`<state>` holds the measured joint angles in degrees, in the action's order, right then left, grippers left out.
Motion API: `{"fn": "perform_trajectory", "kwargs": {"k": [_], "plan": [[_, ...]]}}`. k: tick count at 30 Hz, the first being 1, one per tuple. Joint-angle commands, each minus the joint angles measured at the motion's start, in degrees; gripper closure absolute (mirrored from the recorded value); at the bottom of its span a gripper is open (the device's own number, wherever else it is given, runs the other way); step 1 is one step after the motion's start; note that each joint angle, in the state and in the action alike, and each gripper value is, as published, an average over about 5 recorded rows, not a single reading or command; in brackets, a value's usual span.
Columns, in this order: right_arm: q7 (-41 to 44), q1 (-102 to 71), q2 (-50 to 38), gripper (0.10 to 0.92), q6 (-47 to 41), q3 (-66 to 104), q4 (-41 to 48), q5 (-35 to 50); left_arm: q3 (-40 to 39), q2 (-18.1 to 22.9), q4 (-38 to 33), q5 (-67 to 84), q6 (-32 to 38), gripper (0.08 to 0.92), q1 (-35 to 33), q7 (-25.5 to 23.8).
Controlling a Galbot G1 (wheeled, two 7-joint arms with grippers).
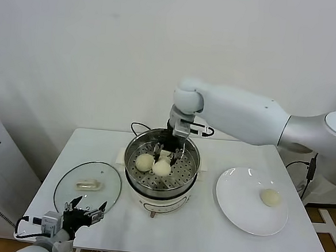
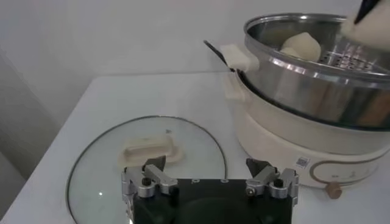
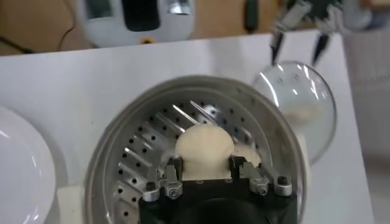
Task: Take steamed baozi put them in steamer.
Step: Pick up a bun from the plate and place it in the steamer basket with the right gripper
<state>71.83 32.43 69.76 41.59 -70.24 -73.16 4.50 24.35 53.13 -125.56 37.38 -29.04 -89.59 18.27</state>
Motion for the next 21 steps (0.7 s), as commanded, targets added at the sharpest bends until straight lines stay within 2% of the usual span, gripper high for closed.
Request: {"fn": "perform_trajectory", "kwargs": {"k": [1, 8, 18, 21], "plan": [[0.62, -4.36, 1.02, 0.541, 6.65, 2.15, -3.44, -10.75, -0.05, 0.05, -0.13, -0.07, -0.03, 0.177, -0.11, -0.01], [0.45, -7.64, 1.48, 0.541, 8.07, 4.06, -2.8, -14.79, -0.01, 0.02, -0.14, -0.06, -0.01, 0.177, -0.24, -0.04], [0.19, -8.94, 1.66, 0.541, 8.02, 4.78, -3.11, -15.93, -0.12, 0.26, -0.01, -0.35, 0.07, 0.177, -0.32, -0.08], [0.26, -8.69, 1.59, 0.5, 7.62, 5.11, -3.41, -16.05, -0.33, 0.49, -0.16, -0.81, 0.09, 0.177, -0.34, -0.12]]}}
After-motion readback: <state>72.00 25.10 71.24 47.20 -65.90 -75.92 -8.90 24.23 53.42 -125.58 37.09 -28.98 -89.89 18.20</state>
